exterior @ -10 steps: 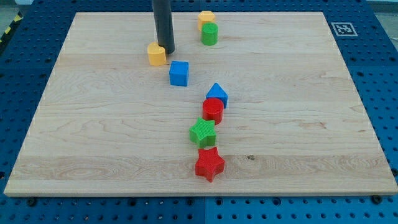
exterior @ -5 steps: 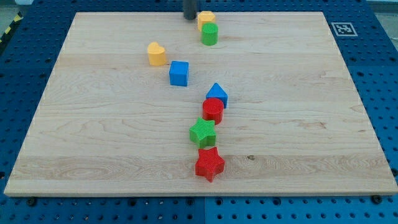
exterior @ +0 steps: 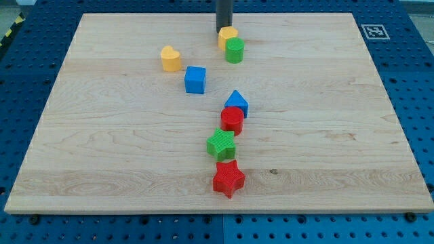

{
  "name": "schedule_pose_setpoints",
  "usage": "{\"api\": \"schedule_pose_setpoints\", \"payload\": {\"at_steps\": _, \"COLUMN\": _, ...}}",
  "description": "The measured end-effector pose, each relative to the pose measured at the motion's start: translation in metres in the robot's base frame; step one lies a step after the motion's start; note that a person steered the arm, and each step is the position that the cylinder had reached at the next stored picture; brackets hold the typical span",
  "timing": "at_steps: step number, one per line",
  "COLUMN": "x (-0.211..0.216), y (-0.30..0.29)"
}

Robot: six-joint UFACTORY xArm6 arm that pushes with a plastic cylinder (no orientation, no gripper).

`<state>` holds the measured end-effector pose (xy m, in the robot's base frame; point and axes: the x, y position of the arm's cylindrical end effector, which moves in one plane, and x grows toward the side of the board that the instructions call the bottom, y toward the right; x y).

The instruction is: Move the yellow hexagon along with green circle towards the group of blocks

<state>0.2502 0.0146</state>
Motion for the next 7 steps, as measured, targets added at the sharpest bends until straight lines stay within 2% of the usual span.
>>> {"api": "schedule_pose_setpoints", "payload": {"at_steps": 7, "x": 0.076, "y": 0.033}}
